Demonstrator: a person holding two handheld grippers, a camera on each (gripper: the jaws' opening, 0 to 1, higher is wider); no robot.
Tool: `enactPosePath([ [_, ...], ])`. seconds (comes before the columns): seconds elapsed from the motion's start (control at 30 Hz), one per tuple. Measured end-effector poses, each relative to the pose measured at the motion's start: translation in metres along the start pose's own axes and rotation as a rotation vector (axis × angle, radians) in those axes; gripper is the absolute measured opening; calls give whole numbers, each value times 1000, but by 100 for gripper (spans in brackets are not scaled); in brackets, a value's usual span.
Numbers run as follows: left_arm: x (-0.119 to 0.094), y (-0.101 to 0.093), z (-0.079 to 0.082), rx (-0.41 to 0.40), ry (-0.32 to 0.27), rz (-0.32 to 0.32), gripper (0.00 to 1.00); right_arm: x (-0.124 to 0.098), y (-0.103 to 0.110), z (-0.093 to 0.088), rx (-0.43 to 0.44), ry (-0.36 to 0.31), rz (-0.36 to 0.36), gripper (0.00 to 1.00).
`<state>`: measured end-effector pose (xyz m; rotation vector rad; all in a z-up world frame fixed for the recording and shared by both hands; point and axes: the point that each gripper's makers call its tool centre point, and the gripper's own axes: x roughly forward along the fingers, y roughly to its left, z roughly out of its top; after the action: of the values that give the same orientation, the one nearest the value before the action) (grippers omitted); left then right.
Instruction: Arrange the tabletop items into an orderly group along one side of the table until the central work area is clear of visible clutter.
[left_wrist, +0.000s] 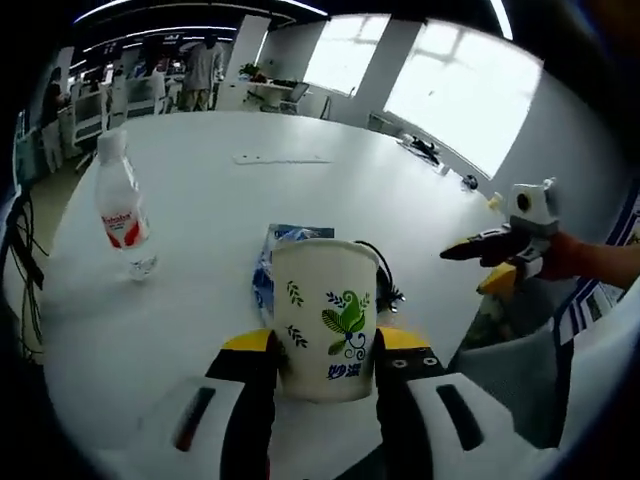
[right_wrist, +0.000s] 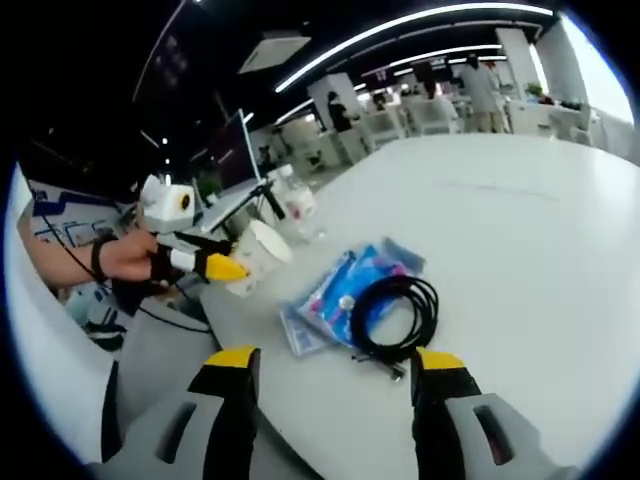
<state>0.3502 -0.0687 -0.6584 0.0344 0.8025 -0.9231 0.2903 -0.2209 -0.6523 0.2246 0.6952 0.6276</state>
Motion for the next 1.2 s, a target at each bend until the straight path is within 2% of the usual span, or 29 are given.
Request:
enactPosePath([
  [0.17, 2, -10, -1, 99, 27, -15, 37, 11, 15, 10, -5, -14, 52, 58],
  [0.3, 3, -20, -3, 174, 46, -35, 37, 18, 30, 8, -29, 7, 101, 54],
  [0.43, 5, -32, -8, 300, 80, -62, 37, 23, 41, 7, -40, 17, 136, 52],
  [0.57, 7, -44, -14, 384, 100, -85, 37, 28, 50, 6, -28, 17, 172, 49],
  [0.7, 8, -55, -17, 441, 109, -108, 37, 30, 62, 5, -31, 21, 213, 44],
  [0.8, 9, -61, -21, 512, 127, -124, 37, 31, 70, 4, -28, 21, 244, 42],
  [1.07, 11, -73, -24, 577, 135, -153, 38, 33, 82, 1, 2, 24, 299, 35],
  [1.13, 12, -76, -29, 667, 162, -169, 38, 34, 85, 1, 11, 20, 309, 34],
  [1.2, 13, -78, -31, 696, 170, -176, 38, 34, 88, 2, 24, 14, 321, 32],
])
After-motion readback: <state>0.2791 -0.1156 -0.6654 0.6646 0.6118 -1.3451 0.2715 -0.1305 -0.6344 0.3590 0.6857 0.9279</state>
